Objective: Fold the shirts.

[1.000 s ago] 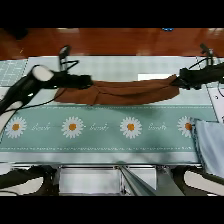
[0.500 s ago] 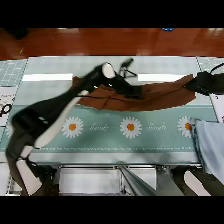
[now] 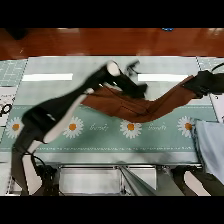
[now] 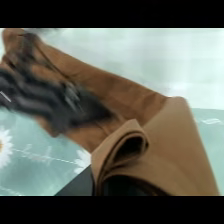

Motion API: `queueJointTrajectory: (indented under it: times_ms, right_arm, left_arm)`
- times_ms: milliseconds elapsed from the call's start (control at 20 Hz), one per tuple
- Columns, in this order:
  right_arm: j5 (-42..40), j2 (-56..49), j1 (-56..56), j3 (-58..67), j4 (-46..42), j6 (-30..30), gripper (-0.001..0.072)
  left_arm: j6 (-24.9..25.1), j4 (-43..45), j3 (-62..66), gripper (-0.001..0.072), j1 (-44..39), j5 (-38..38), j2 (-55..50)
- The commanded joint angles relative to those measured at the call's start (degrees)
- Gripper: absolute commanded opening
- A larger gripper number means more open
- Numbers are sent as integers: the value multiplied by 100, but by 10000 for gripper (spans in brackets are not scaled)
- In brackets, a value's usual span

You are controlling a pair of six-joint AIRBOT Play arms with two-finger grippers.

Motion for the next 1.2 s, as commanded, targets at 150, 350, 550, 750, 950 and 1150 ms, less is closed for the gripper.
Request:
queueJointTrajectory:
  times_ms: [150, 350, 550, 750, 950, 1150]
  right_arm:
    - [-944, -1340, 1578, 503, 1075, -37, 26]
    - [-1412, -2997, 2800, 1676, 1362, 7, 26]
    - [-1609, -4548, 3477, 2968, 1504, 142, 26]
    - [-1703, -5709, 3823, 4059, 1687, 308, 26]
    - [-1755, -6210, 3987, 4341, 1849, 446, 60]
    - [-1648, -6227, 4033, 4341, 1832, 402, 415]
  left_arm:
    - [70, 1565, -577, 15, 1882, -566, 1932]
    - [684, 1602, -2096, 15, 2955, -245, 3672]
    - [1029, 1600, -3891, 15, 3650, 195, 5211]
    - [1156, 1534, -5298, 15, 3727, 485, 5934]
    - [1335, 1104, -6116, 15, 3727, 796, 5956]
    - [1351, 1005, -6325, 15, 3738, 1222, 5939]
